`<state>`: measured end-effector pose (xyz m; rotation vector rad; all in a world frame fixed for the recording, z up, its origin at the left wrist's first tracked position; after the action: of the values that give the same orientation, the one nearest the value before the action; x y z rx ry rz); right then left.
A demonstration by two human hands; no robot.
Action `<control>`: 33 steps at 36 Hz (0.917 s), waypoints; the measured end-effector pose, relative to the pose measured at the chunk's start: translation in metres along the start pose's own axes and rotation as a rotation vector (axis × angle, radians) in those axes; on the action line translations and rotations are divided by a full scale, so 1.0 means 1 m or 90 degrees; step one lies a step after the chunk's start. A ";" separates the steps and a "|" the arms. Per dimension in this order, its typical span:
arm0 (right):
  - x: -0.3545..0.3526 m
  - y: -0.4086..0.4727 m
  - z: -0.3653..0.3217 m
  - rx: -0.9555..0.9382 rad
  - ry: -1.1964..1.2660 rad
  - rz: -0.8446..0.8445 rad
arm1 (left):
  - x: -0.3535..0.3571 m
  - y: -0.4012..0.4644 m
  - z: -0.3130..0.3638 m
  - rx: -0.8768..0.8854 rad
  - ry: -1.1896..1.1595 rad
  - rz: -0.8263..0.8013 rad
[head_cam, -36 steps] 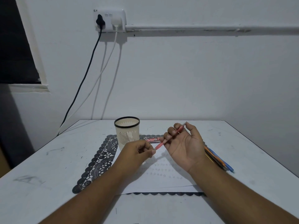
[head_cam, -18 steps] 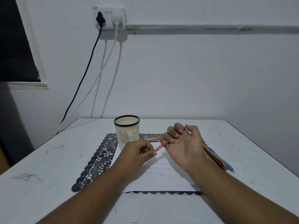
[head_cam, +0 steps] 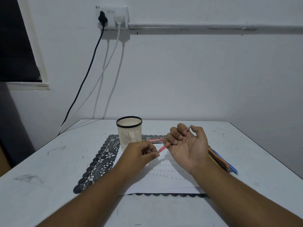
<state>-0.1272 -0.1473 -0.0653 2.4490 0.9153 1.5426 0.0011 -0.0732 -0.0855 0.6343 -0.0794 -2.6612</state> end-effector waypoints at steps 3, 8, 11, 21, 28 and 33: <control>0.001 -0.001 -0.001 0.003 -0.010 -0.011 | 0.000 -0.001 0.001 -0.007 -0.005 -0.005; 0.001 -0.001 0.000 0.005 -0.003 -0.019 | 0.001 -0.001 -0.001 -0.024 -0.011 -0.017; 0.001 -0.001 0.001 0.010 0.000 -0.022 | 0.002 -0.003 -0.002 -0.039 -0.048 -0.024; 0.001 -0.001 -0.001 0.009 -0.007 -0.001 | 0.011 -0.008 -0.006 -0.087 -0.179 -0.081; -0.002 0.001 0.000 0.001 -0.009 0.021 | 0.005 -0.007 -0.009 -0.106 -0.191 -0.039; -0.004 0.000 0.001 0.001 0.002 0.047 | 0.002 -0.005 -0.010 -0.106 -0.168 -0.014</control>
<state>-0.1271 -0.1486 -0.0689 2.5091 0.8349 1.5706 0.0028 -0.0692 -0.0961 0.2318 0.0752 -2.7217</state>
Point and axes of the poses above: each hand's wrist, its own y-axis towards the middle knuckle, its own x-axis out of the palm, z = x × y, the point moved 9 cm from there along y, towards the middle knuckle, and after that the axes turned 14 degrees about -x, right-handed, at the moved point
